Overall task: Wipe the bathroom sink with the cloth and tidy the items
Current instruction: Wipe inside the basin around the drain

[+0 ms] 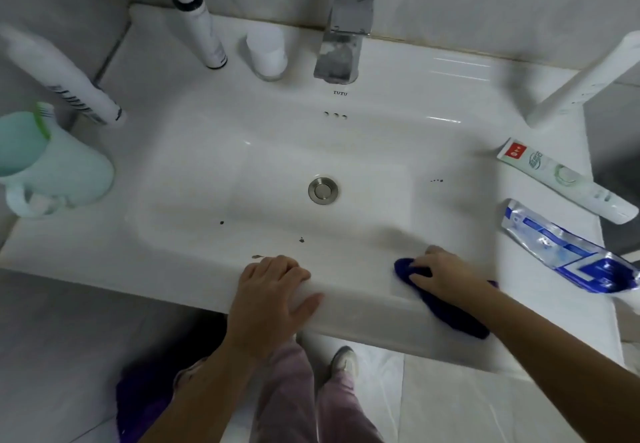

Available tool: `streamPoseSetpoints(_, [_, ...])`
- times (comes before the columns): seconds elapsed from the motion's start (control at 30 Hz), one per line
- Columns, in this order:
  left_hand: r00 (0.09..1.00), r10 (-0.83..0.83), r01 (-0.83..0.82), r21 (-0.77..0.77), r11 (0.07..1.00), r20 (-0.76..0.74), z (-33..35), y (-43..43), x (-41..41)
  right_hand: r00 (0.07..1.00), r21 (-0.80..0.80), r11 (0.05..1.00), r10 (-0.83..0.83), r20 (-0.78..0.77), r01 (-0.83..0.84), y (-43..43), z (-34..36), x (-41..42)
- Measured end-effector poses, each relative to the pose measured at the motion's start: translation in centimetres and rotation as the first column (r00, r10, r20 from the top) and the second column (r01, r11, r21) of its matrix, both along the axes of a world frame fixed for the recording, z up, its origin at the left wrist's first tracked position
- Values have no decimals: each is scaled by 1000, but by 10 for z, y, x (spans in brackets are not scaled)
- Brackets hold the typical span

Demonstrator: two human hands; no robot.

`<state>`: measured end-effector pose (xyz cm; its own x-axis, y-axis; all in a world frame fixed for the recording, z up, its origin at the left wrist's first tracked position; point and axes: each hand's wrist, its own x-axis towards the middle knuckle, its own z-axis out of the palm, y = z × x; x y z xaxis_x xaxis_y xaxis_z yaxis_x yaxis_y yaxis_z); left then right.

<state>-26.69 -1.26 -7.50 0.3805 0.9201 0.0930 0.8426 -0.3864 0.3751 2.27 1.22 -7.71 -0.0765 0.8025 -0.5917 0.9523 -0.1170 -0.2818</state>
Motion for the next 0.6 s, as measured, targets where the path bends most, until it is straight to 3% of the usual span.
streamPoseSetpoints(0.17, [1000,5,-6,-21,1000,-8,3,1,0,911,-52,997,30,-412,-57,22,-10,-71])
streamPoseSetpoints(0.23, [1000,-4,4,-33,999,2,3,0,0,921,-36,997,43,-388,-62,7,1,-47])
streamPoseSetpoints(0.37, [1000,6,-7,-55,998,-12,4,0,1,997,-33,999,38,-62,-40,9,-10,1])
streamPoseSetpoints(0.47, [1000,-3,1,-68,998,-19,5,0,1,974,-14,1000,-12,-228,9,26,-30,-34])
streamPoseSetpoints(0.6, [1000,1,-3,-102,995,-20,7,0,0,911,-127,991,-15,-412,-42,12,-4,-36])
